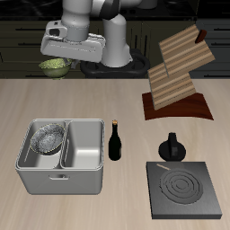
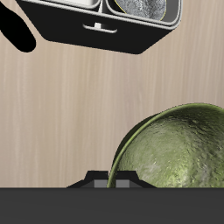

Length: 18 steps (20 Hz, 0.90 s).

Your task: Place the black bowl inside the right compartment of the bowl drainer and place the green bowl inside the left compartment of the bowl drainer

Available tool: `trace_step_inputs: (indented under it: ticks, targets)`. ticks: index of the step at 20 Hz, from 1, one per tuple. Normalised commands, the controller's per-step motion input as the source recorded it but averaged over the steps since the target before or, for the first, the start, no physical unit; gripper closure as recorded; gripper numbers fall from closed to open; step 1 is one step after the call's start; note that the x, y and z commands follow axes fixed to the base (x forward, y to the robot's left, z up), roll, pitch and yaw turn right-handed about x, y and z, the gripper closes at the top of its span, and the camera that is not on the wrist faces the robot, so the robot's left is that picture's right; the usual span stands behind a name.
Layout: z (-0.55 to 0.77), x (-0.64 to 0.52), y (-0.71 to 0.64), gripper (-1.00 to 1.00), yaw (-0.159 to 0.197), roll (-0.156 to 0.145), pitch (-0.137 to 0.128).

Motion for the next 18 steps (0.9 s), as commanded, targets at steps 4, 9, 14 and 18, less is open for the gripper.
trace_step_inputs:
  ticks: [4,9,14,18]
  targets:
    - [0.20,0.54,0.23,1.00,-0.028,-0.033,0.032]
    - [0.16,0.45,0.23,1.00,-0.002,-0.015,0.022]
    - [0.04,0.29,0.08,1.00,-0.018,-0.020,0.025]
    - [0.07,0.24,0.12,1.00,0.017,-0.001,0.014]
